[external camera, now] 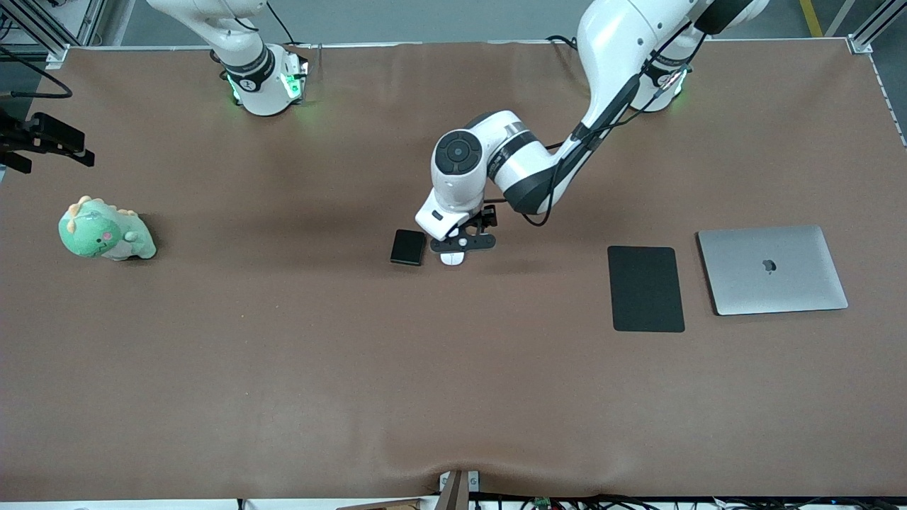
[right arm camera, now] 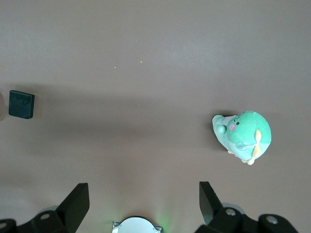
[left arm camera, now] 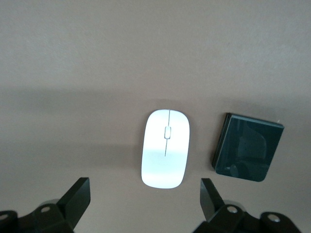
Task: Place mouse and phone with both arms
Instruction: 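Lower the left gripper and close it on the white mouse, then lift the mouse with the left gripper while the right gripper reaches out, then lower the mouse onto the pad while the right gripper grasps the phone, then open the left gripper on the pad while the right gripper lifts the phone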
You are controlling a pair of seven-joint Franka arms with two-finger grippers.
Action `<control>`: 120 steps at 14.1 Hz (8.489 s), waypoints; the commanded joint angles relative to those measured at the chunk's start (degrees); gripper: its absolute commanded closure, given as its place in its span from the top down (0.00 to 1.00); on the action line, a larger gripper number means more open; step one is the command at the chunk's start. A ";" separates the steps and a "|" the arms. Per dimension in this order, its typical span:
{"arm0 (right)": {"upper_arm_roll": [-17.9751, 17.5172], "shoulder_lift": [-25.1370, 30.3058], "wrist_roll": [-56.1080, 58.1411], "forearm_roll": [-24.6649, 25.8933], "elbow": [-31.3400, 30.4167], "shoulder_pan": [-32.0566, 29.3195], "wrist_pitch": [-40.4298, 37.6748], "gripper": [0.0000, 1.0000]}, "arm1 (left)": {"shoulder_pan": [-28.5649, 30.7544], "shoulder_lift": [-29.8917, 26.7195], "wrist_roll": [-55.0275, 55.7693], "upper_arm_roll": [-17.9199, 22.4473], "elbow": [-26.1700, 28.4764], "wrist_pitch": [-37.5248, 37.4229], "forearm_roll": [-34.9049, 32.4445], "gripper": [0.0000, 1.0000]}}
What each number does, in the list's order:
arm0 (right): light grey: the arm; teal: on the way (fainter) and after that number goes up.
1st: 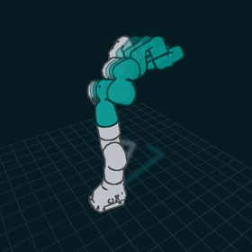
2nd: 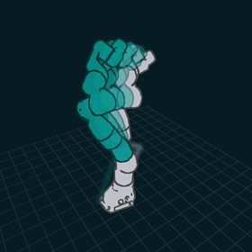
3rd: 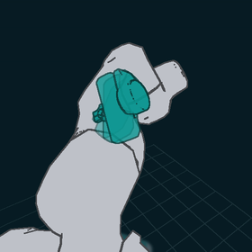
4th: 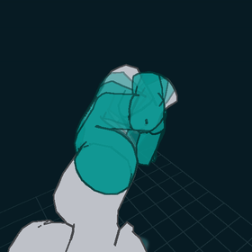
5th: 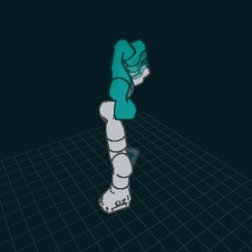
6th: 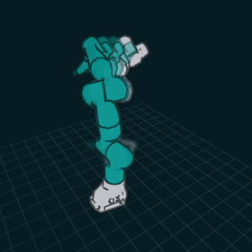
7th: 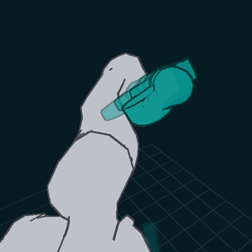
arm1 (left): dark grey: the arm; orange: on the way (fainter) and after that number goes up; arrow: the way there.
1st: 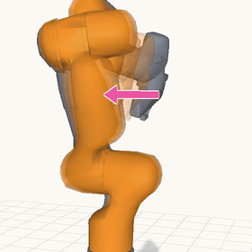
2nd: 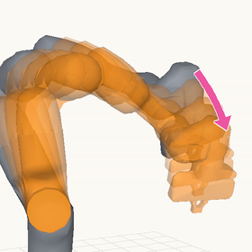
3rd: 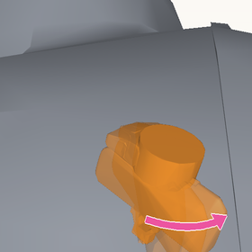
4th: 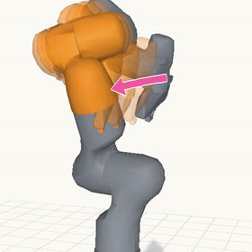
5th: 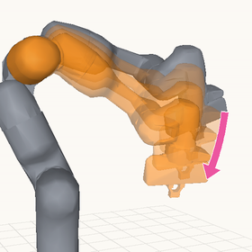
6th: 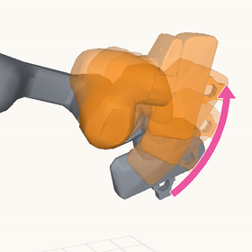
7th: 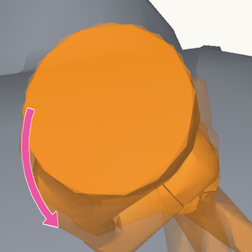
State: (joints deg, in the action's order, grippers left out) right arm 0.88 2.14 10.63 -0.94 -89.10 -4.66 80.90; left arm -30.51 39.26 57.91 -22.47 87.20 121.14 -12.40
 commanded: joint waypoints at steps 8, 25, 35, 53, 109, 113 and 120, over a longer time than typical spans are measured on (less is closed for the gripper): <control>-0.62 -0.56 0.80 -0.55 0.94 -1.50 -0.65 1.00 | -0.51 4.77 -0.96 0.14 -1.42 1.11 -2.10 1.00; -0.62 -0.82 0.80 -0.64 1.03 -1.50 -0.74 1.00 | -3.24 10.92 -1.13 0.93 -1.59 9.37 -6.84 1.00; -0.62 -0.91 0.71 -0.56 1.03 -1.23 -0.83 1.00 | -3.41 11.45 0.18 2.17 -1.77 10.43 -7.46 0.00; -0.97 -6.88 0.53 -0.64 0.77 2.63 -2.76 1.00 | 6.59 -3.13 -0.69 1.02 -1.42 -2.14 -2.28 0.00; -0.79 -38.17 -48.14 -10.66 -8.20 38.67 46.90 1.00 | 42.73 -2.53 -47.98 1.02 22.05 17.99 -8.34 1.00; -0.70 -38.09 -49.91 -10.49 -11.27 40.51 48.12 1.00 | 42.82 -4.54 -47.80 0.85 21.96 17.11 -8.34 1.00; -0.79 -37.74 -51.85 -10.31 -15.84 42.45 53.56 1.00 | 42.47 -14.91 -47.80 -2.31 20.30 2.28 -7.90 1.00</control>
State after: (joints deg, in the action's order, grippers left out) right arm -0.46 -36.55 -39.82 -11.96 -102.66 36.53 132.24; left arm 11.87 27.64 8.97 -23.13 107.10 127.64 -19.14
